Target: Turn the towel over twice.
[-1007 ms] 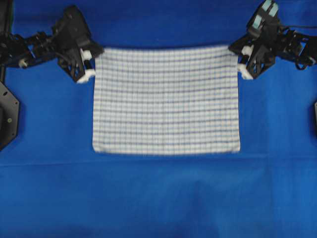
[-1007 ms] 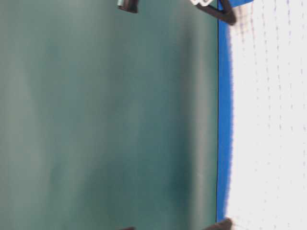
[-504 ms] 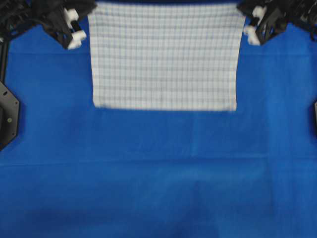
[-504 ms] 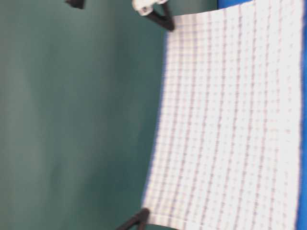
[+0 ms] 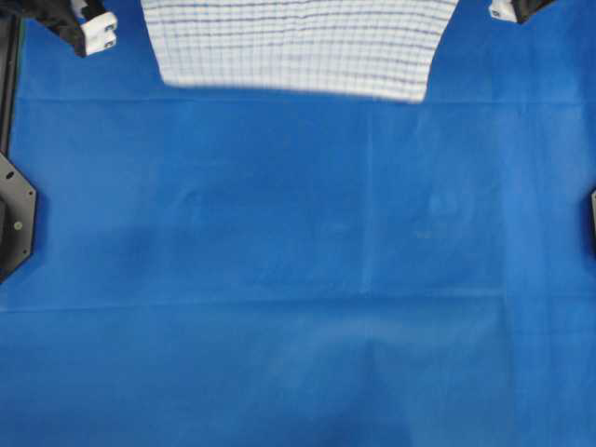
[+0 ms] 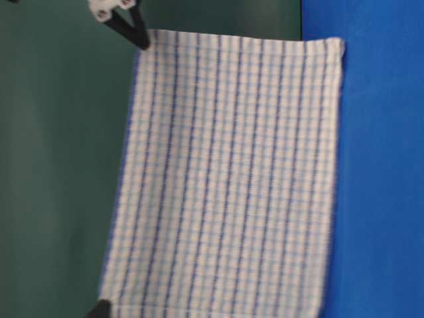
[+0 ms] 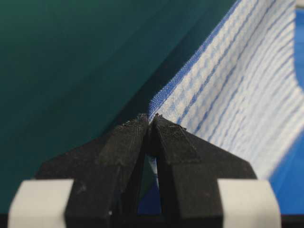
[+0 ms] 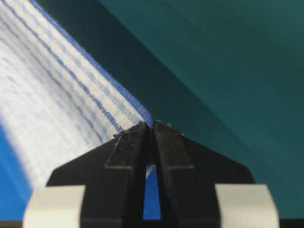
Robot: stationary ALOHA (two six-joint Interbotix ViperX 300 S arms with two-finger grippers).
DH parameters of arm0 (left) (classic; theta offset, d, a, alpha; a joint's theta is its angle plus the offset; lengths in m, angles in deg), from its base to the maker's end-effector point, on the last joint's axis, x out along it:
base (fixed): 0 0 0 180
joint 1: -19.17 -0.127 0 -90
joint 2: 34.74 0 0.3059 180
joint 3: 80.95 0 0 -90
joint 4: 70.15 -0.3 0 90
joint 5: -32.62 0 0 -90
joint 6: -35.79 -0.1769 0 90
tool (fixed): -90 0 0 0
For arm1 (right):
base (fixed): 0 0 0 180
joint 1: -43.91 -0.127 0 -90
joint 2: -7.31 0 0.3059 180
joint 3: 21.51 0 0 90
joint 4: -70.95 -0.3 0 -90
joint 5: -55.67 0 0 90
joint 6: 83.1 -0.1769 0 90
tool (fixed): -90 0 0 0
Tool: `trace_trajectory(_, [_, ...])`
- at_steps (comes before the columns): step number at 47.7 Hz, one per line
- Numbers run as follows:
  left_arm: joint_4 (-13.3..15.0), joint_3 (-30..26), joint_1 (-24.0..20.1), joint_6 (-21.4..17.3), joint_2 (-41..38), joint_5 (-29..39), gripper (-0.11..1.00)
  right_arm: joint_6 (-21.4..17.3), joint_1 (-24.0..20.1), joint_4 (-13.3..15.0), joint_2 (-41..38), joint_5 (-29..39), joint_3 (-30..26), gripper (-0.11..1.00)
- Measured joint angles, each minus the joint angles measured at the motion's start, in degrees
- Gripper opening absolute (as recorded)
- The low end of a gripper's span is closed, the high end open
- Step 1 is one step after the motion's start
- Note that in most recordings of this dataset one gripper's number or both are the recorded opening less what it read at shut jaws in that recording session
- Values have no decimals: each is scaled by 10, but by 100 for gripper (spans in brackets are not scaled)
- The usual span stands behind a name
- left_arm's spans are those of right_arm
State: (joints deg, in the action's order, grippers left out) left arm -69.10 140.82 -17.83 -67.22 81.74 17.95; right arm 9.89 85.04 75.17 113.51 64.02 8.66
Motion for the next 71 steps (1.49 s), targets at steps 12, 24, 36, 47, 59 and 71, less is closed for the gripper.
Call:
trace_trajectory(12, [0, 33, 41, 1, 44, 4, 4, -11, -70, 0, 68, 99, -2, 6])
trace_trajectory(24, [0, 105, 91, 4, 38, -32, 4, -41, -158, 0, 112, 227, 8, 6])
trace_trajectory(36, [0, 163, 157, 26, 35, -66, 4, -104, -265, 0, 98, 274, 47, 6])
trace_trajectory(47, [1, 173, 249, 40, 16, -41, 4, -196, -359, 0, 52, 274, 83, 6])
trace_trajectory(59, [3, 173, 355, 102, -52, -11, 4, -283, -447, 0, -12, 243, 99, 6])
trace_trajectory(71, [4, 170, 428, 157, -141, -5, 4, -360, -515, -1, -83, 165, 114, 6])
